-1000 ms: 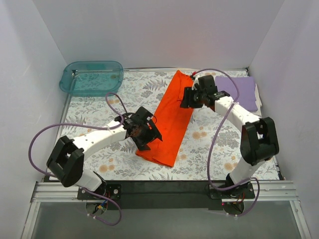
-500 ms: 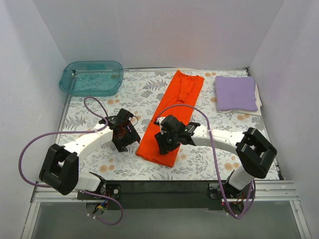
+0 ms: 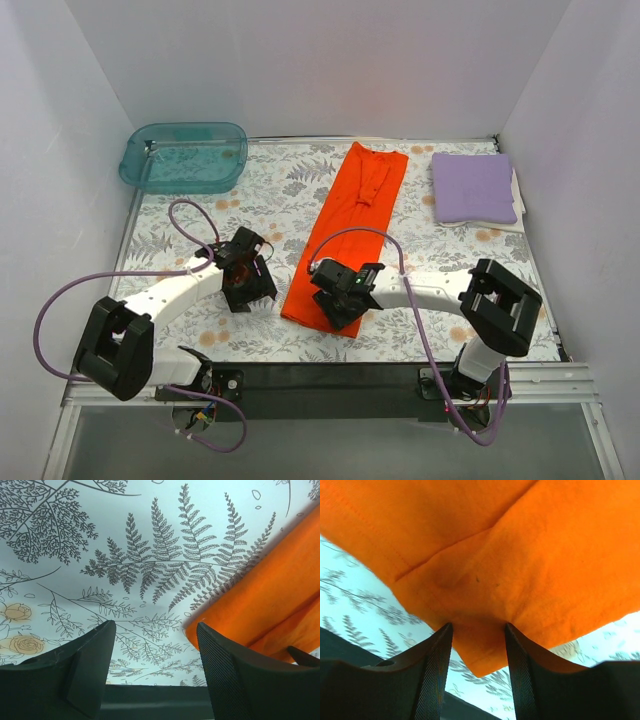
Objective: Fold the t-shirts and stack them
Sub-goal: Fold the tshirt
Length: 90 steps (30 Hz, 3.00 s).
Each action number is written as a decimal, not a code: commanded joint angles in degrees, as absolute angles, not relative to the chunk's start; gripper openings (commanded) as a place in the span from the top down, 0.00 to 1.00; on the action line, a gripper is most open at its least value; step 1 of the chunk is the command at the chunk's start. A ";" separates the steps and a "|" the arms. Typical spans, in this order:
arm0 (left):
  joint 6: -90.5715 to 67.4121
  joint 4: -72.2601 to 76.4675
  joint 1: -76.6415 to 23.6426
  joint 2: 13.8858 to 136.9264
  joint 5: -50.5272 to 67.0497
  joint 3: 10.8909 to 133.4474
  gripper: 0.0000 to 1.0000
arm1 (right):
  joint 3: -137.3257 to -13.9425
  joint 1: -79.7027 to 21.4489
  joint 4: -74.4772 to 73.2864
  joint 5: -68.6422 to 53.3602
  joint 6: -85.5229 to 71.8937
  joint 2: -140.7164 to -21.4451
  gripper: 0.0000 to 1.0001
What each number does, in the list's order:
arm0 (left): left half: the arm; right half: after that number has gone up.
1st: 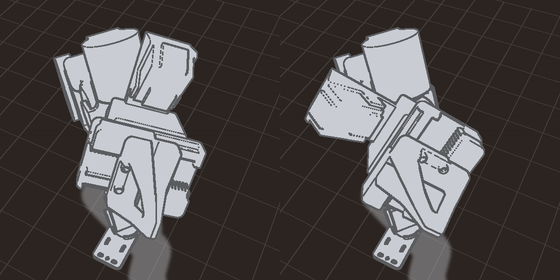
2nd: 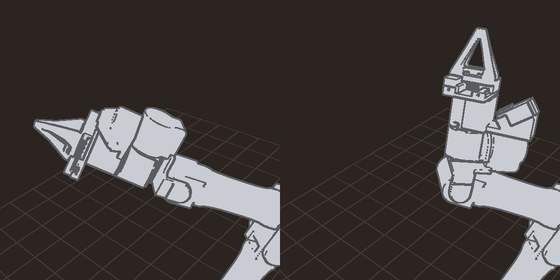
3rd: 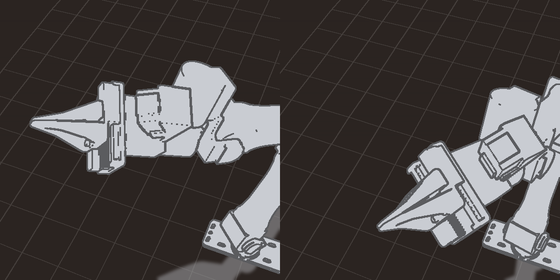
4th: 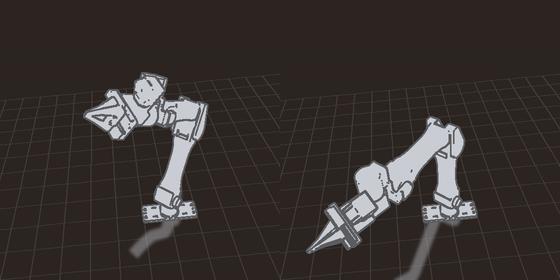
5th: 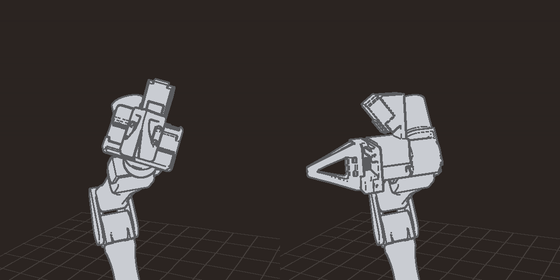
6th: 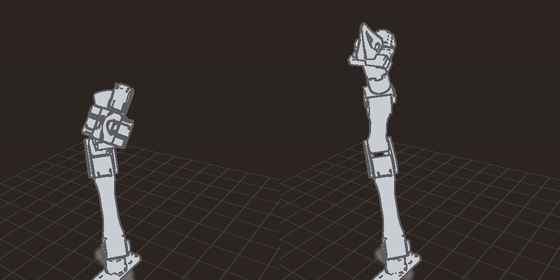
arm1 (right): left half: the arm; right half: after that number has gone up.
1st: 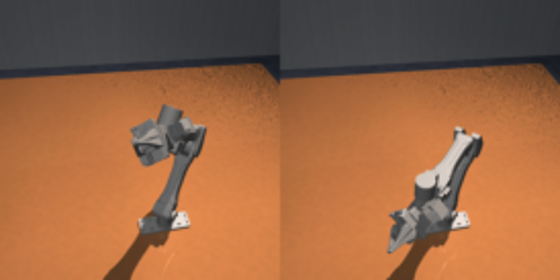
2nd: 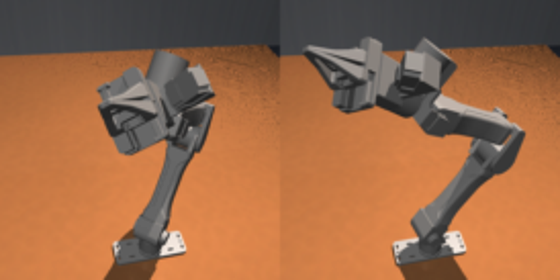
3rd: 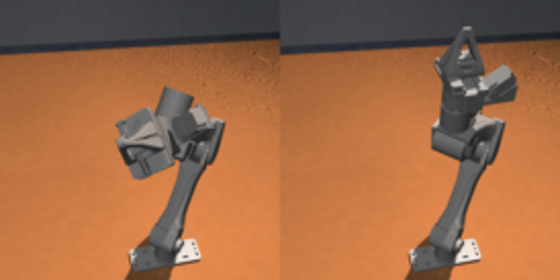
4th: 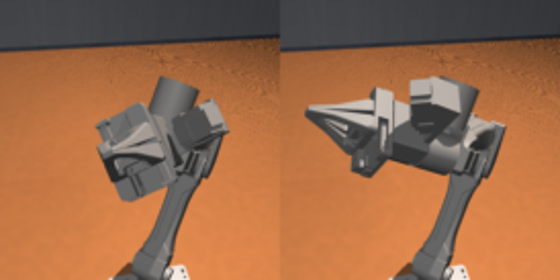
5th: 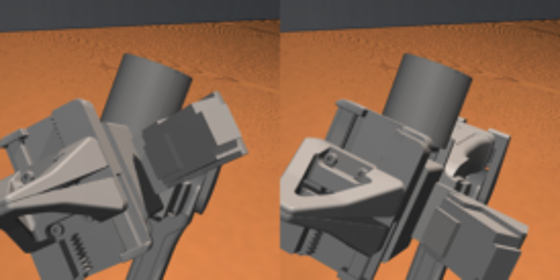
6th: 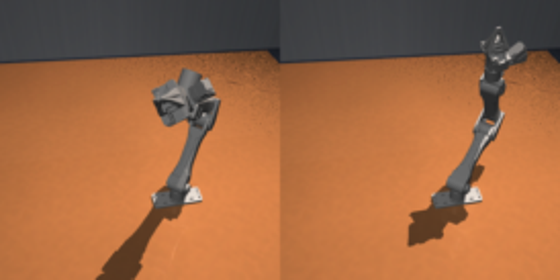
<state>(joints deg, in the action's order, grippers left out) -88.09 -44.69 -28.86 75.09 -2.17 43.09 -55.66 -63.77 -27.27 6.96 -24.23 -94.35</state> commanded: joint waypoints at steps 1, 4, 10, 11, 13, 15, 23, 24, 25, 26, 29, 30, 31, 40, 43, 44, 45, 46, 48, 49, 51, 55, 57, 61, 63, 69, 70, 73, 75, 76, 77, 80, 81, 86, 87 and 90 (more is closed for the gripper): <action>-85.34 -44.03 -29.70 72.69 -0.88 42.10 0.39 | -53.70 -63.81 -34.18 10.98 -26.19 -92.03 0.55; -84.64 -43.33 -31.02 72.51 -0.09 42.36 0.39 | -52.65 -63.81 -35.77 12.04 -26.19 -90.89 0.55; -84.29 -42.63 -36.46 73.82 1.85 44.29 0.37 | -49.13 -63.81 -39.81 14.41 -26.72 -86.75 0.55; -84.46 -42.63 -37.08 74.00 1.85 44.47 0.37 | -48.87 -63.81 -40.16 14.41 -26.89 -86.31 0.55; -84.81 -42.63 -38.75 74.35 1.93 45.08 0.36 | -48.25 -63.81 -41.13 13.98 -27.16 -85.43 0.55; -84.99 -42.54 -39.81 74.79 2.28 45.35 0.36 | -47.47 -63.81 -42.36 13.71 -27.51 -84.91 0.55; -88.59 -41.57 -42.89 76.99 3.43 47.99 0.36 | -48.87 -61.62 -48.15 14.94 -38.82 -76.65 0.55; -89.12 -41.22 -43.33 76.99 3.34 47.99 0.36 | -48.69 -60.65 -48.51 14.51 -40.41 -75.07 0.55; -90.25 -40.35 -43.50 77.17 3.17 47.99 0.36 | -47.91 -59.69 -48.60 12.67 -43.47 -74.45 0.56; -91.05 -40.08 -43.68 77.43 2.90 47.90 0.36 | -47.47 -58.89 -48.43 11.87 -44.72 -73.92 0.57; -93.16 -38.85 -44.73 78.57 2.64 47.90 0.36 | -45.62 -56.70 -48.34 10.81 -48.85 -72.25 0.60; -93.43 -38.59 -45.69 79.71 2.72 48.07 0.37 | -45.01 -56.25 -48.25 10.72 -49.56 -71.72 0.61; -93.60 -38.50 -46.14 80.41 2.46 48.34 0.37 | -44.30 -55.99 -47.90 10.55 -50.09 -71.28 0.62; -92.99 -38.41 -49.22 86.74 0.70 50.27 0.48 | -38.23 -53.62 -40.96 6.86 -52.38 -69.70 0.64; -92.46 -38.23 -49.74 87.89 0.70 50.62 0.49 | -37.97 -53.61 -39.38 6.50 -52.82 -70.05 0.64; -92.29 -38.23 -50.01 88.15 0.62 50.71 0.50 | -37.88 -53.61 -39.11 6.50 -53.08 -70.22 0.64; -92.20 -38.32 -50.10 88.33 0.70 50.89 0.50 | -37.97 -53.61 -38.94 6.42 -53.09 -70.22 0.64; -91.94 -38.58 -50.27 88.50 0.70 51.06 0.50 | -37.88 -53.61 -38.67 6.50 -53.43 -70.22 0.64; -91.76 -38.67 -50.71 88.77 0.70 51.24 0.50 | -37.71 -53.53 -38.50 6.77 -53.87 -69.79 0.64; -91.67 -38.67 -50.89 88.94 0.70 51.15 0.50 | -37.18 -53.53 -38.06 6.85 -54.22 -69.61 0.65; -91.58 -38.85 -51.15 89.47 0.70 50.89 0.50 | -36.57 -53.35 -37.53 6.25 -54.58 -69.52 0.64; -91.06 -39.29 -51.68 89.82 -1.14 50.19 0.51 | -35.95 -53.35 -36.48 5.80 -54.93 -70.31 0.65; -90.70 -39.37 -51.94 89.91 -1.58 49.92 0.51 | -35.51 -53.35 -36.12 5.71 -55.28 -70.49 0.65; -90.44 -40.17 -52.47 89.65 -2.28 49.13 0.51 | -34.46 -53.35 -35.42 5.54 -55.90 -71.01 0.66; -90.35 -41.13 -52.65 89.47 -3.33 48.78 0.51 | -33.84 -53.35 -35.16 5.19 -55.81 -72.15 0.66; -90.09 -42.97 -52.65 88.07 -4.57 49.30 0.50 | -33.49 -53.35 -35.33 4.66 -55.46 -73.39 0.78; -90.35 -43.24 -52.73 87.81 -4.66 49.57 0.49 | -33.49 -53.35 -35.33 4.57 -55.37 -73.48 0.83; -91.05 -44.47 -52.73 85.96 -5.27 51.41 0.46 | -33.57 -53.35 -35.33 4.48 -55.20 -73.30 0.97; -91.40 -44.91 -52.73 84.82 -5.63 52.81 0.43 | -33.49 -53.35 -35.33 4.48 -55.11 -73.47 0.99; -91.49 -45.00 -52.73 84.55 -5.45 53.17 0.42 | -33.49 -53.35 -35.33 4.40 -55.11 -73.48 0.99; -91.58 -45.00 -52.73 84.38 -5.01 53.96 0.41 | -33.40 -53.35 -35.25 4.39 -55.02 -73.48 0.99; -92.11 -44.91 -52.73 84.20 -4.22 54.93 0.39 | -33.57 -53.35 -35.24 4.31 -54.58 -73.48 0.99; -92.11 -44.74 -52.73 84.37 -3.96 54.93 0.39 | -33.57 -53.35 -35.24 4.39 -54.49 -73.48 0.99; -91.67 -43.59 -52.73 86.48 -2.82 54.32 0.39 | -33.40 -53.35 -35.24 4.39 -54.32 -72.95 0.99; -91.23 -43.59 -52.73 87.01 -2.46 54.14 0.39 | -33.40 -53.35 -35.24 4.39 -54.14 -72.86 0.99; -90.79 -43.51 -52.82 88.15 -2.11 53.62 0.43 | -33.49 -53.26 -35.33 4.22 -53.96 -72.69 0.99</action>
<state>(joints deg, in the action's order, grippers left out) -91.29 -43.88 -52.36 87.53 -2.57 53.63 -34.92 -53.32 -34.92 3.57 -54.28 -72.14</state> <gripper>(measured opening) 0.583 0.013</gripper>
